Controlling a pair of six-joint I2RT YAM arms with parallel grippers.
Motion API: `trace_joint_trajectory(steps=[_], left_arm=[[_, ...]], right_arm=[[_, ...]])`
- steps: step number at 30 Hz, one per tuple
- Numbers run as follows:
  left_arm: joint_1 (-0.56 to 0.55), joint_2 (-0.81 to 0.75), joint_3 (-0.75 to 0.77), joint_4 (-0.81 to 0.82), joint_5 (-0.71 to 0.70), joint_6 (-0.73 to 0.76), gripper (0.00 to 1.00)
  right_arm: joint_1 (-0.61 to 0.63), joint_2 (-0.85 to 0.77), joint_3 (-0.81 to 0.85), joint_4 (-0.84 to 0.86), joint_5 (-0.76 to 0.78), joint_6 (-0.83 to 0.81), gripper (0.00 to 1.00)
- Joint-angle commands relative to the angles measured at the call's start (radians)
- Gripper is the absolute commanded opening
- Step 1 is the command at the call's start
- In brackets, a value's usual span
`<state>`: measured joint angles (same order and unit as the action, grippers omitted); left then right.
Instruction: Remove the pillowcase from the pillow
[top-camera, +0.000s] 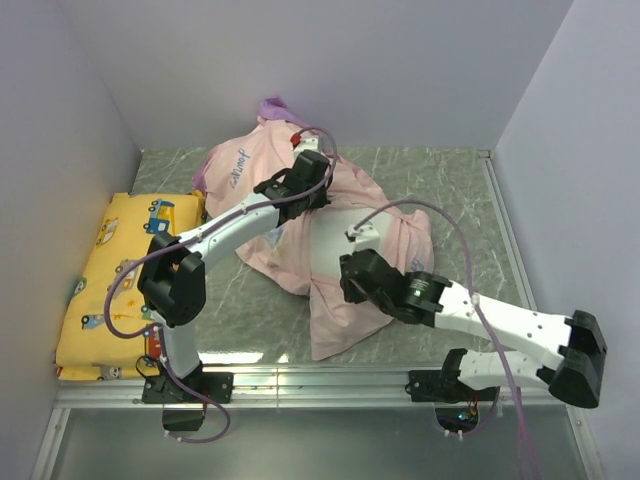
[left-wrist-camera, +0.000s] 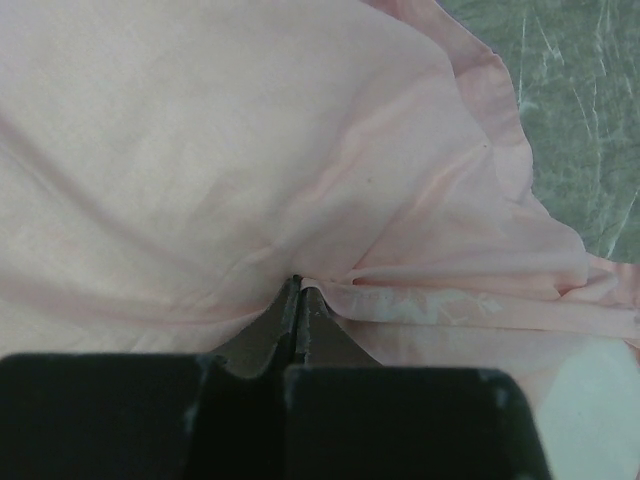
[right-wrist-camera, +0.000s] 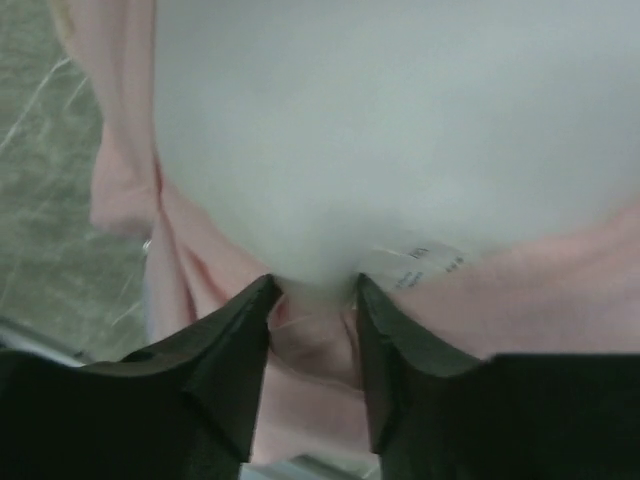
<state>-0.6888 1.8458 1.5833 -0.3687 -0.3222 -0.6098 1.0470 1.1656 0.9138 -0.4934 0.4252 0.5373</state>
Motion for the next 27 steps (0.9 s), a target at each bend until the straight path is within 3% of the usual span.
trace_joint_trajectory(steps=[1, 4, 8, 15, 17, 23, 24, 25, 27], left_arm=[[0.003, 0.062, 0.053, -0.044, 0.046, -0.024, 0.00], [0.028, 0.089, 0.076, -0.053, 0.052, -0.031, 0.00], [0.081, 0.115, 0.098, -0.050, 0.077, -0.047, 0.00], [0.106, 0.164, 0.204, -0.090, 0.078, -0.027, 0.00], [0.103, 0.156, 0.187, -0.087, 0.084, -0.028, 0.00], [0.084, 0.101, 0.051, -0.010, 0.115, -0.054, 0.00], [0.078, 0.101, 0.044, -0.006, 0.106, -0.062, 0.00], [0.071, 0.101, 0.040, -0.003, 0.103, -0.065, 0.00], [0.045, 0.102, 0.029, 0.002, 0.085, -0.073, 0.00]], right_arm=[[0.036, -0.130, -0.084, -0.007, -0.083, 0.032, 0.30], [0.068, -0.219, -0.156, -0.019, -0.157, 0.072, 0.14], [0.116, -0.271, -0.252, 0.001, -0.207, 0.150, 0.03], [0.200, -0.172, -0.431, 0.216, -0.184, 0.325, 0.00], [0.212, -0.202, -0.406, 0.196, -0.129, 0.351, 0.11], [0.220, -0.355, -0.259, -0.054, 0.131, 0.458, 0.20], [0.219, -0.397, -0.225, -0.113, 0.209, 0.487, 0.25], [0.219, -0.411, -0.211, -0.131, 0.245, 0.516, 0.38], [0.196, -0.423, -0.156, -0.174, 0.302, 0.535, 0.45]])
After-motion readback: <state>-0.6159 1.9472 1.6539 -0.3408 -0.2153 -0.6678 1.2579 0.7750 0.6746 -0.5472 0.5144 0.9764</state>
